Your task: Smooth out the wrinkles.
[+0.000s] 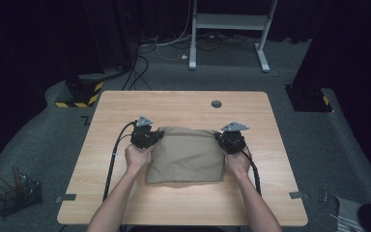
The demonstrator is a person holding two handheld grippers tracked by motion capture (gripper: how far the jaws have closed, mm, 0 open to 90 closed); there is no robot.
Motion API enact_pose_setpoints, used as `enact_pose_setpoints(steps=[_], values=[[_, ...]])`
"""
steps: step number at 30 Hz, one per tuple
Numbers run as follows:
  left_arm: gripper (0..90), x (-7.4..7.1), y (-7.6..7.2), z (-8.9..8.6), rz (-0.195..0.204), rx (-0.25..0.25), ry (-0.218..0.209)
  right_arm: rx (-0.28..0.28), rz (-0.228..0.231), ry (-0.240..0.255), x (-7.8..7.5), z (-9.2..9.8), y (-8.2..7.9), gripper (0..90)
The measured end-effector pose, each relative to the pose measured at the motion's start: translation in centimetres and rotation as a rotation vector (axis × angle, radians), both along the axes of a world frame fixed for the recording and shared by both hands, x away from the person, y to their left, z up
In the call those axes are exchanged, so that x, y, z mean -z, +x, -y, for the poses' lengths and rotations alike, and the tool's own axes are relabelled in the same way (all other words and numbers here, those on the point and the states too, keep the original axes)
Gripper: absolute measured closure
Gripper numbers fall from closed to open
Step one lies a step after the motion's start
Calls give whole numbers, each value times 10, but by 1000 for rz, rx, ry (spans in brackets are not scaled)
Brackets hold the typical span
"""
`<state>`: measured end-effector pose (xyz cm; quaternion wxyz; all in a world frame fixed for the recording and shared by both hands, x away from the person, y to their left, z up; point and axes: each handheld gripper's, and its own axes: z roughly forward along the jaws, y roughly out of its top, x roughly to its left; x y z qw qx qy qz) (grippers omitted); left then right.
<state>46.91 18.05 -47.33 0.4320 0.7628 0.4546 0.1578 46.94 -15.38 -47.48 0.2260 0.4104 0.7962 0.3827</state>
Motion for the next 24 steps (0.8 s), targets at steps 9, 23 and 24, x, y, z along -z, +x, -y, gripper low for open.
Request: enact_pose_setpoints(steps=[9,23,24], values=[[869,5,3,0,-11,-1,4,9,-23,-1,4,-1,4,875],[868,12,7,2,-25,-3,16,12,-55,-20,14,-3,9,873],[868,13,7,2,-28,-4,15,13,-56,-23,15,-4,10,873]])
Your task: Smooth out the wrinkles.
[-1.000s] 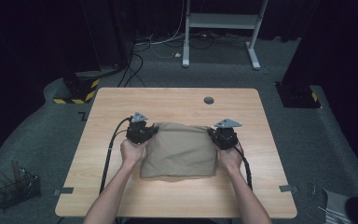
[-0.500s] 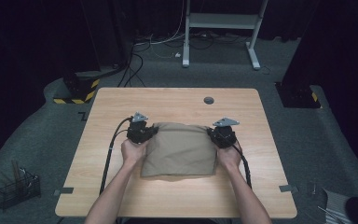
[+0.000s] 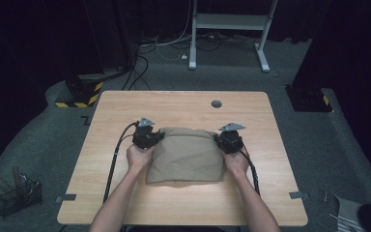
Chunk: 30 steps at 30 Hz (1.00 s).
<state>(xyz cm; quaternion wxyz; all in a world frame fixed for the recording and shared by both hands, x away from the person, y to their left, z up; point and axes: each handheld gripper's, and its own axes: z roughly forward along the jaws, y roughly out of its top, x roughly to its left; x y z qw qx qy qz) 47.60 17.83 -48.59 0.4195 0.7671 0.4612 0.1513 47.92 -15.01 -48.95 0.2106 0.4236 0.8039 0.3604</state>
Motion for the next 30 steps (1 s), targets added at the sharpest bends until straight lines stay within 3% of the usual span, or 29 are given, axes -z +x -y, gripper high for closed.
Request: enact_pose_setpoints(steps=[16,24,30], values=[[867,7,-3,4,-36,14,21,11,-41,-4,8,-3,4,872],[863,10,-3,1,-64,13,-16,9,-49,-12,9,-3,4,867],[804,7,-4,-1,-54,3,-8,8,-49,-6,6,-2,3,831]])
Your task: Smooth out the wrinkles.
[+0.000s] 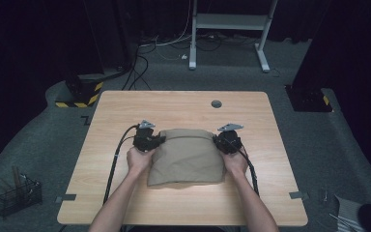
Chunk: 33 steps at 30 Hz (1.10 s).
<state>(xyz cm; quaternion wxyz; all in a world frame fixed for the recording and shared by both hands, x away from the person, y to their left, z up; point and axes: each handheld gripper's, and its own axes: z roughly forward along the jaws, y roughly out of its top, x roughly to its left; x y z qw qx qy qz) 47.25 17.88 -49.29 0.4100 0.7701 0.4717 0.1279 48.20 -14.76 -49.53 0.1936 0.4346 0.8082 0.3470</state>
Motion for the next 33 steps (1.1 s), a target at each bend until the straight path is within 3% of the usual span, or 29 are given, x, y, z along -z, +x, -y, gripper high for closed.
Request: enact_pose_setpoints(steps=[9,19,21,24,26,30,33], values=[[459,-7,-5,-5,38,-25,20,15,17,29,-3,7,-5,591],[384,-22,-21,-15,101,-49,-12,14,51,106,-13,21,-20,440],[380,-26,-26,-17,114,-44,-27,43,89,106,-17,25,-25,435],[367,-30,-32,-14,134,-8,-43,19,107,128,-23,27,-31,446],[359,-31,-37,-9,152,22,-29,-3,114,133,-26,25,-36,450],[340,-32,-45,8,167,97,-51,-48,128,163,-29,15,-44,476],[332,-29,-47,26,172,144,-22,-92,127,162,-28,1,-47,497]])
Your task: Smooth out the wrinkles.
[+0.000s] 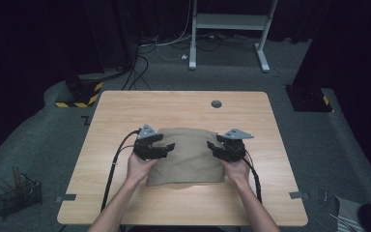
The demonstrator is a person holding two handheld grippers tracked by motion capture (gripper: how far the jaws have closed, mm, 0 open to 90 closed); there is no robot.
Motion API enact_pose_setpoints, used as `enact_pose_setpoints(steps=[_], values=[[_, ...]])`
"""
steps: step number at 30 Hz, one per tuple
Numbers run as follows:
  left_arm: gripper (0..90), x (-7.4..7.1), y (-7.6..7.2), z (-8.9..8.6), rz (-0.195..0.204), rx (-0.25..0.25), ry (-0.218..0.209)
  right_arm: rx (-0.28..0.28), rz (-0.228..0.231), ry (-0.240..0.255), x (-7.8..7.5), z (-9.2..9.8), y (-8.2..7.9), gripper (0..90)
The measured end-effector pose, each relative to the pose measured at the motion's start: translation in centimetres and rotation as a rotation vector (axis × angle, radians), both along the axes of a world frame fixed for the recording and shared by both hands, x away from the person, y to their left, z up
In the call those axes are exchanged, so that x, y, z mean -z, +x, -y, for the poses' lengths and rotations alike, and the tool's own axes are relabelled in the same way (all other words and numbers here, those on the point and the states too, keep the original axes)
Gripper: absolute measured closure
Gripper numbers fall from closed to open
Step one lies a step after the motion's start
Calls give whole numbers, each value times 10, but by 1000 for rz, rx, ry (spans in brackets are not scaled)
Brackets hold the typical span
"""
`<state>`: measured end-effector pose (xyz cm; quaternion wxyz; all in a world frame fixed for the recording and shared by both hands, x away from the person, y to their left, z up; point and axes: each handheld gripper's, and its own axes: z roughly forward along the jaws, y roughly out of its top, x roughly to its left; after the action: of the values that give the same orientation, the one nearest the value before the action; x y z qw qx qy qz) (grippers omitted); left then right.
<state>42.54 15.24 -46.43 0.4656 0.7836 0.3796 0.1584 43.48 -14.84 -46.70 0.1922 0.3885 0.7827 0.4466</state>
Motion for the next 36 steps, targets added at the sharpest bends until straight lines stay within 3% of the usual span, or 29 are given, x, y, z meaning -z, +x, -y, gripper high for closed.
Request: enact_pose_setpoints(steps=[5,7,11,13,17,20,23,25,27,29,30,33,36], values=[[324,10,10,13,-26,-4,11,-41,-15,-23,7,-24,5,526],[323,16,17,15,-41,-21,24,-44,-46,-33,14,-33,13,529],[353,32,29,11,-68,-52,79,-3,-60,-86,31,-37,30,559],[367,35,31,7,-77,-57,72,33,-97,-56,39,-28,39,560],[366,35,28,2,-62,-65,140,102,-101,-67,39,-12,46,580],[364,33,27,-5,-59,-88,133,134,-103,-77,38,-3,46,588],[357,24,22,-8,-16,-103,140,176,-91,-97,34,6,44,587],[357,19,19,-7,21,-98,133,193,-77,-74,30,10,43,587],[354,15,21,-4,33,-87,128,172,-42,-53,25,8,41,591],[352,17,27,2,17,-90,128,131,-8,-50,21,-1,38,592],[353,19,30,2,6,-93,128,112,-17,-55,21,-7,39,586],[354,30,41,-2,-61,-119,96,83,-81,-72,28,-19,49,573],[347,35,43,-14,-96,-153,87,114,-143,-43,39,-11,58,581]])
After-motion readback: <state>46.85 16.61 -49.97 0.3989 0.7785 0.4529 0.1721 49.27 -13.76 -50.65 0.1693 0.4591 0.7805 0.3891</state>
